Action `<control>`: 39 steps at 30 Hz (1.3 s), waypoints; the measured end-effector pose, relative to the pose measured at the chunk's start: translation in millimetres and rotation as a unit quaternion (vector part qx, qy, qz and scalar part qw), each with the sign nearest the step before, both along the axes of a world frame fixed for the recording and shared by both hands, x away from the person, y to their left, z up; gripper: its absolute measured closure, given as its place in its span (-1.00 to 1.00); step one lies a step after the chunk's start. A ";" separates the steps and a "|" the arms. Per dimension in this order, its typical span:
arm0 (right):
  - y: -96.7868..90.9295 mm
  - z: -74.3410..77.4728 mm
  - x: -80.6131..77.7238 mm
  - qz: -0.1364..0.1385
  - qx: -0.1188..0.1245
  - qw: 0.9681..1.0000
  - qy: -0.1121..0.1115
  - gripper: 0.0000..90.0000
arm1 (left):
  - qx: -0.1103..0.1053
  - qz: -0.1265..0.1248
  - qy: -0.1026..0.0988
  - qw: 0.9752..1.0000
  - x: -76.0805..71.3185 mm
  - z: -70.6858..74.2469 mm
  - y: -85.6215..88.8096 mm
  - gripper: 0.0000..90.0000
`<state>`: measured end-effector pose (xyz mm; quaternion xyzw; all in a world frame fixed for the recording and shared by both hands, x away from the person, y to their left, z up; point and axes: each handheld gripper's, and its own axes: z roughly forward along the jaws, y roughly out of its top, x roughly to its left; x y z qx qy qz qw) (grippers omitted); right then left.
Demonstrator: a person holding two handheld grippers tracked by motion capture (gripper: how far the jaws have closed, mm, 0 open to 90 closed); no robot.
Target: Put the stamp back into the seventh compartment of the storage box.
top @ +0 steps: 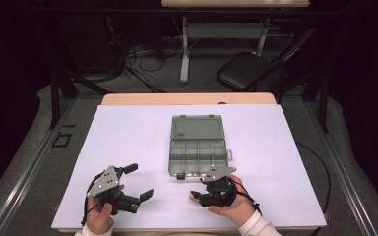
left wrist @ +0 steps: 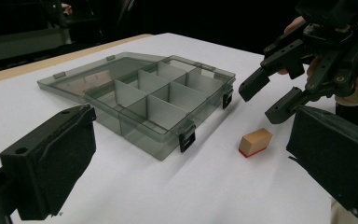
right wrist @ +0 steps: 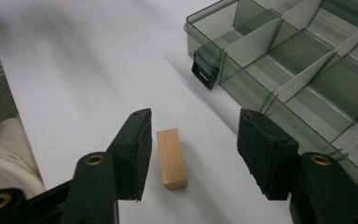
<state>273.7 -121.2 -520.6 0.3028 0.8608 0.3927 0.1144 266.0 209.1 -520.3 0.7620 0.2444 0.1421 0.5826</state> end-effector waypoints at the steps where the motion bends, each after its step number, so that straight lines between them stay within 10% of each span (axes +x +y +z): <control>1: 0.3 -0.5 0.1 0.000 0.000 1.000 -0.001 0.03 | 0.000 0.000 0.000 1.000 0.0 0.0 0.0 -0.98; 39: 9.5 -22.5 -0.1 0.042 -0.019 0.999 0.015 0.48 | 0.000 -0.001 0.000 1.000 0.4 -0.3 -0.4 -0.98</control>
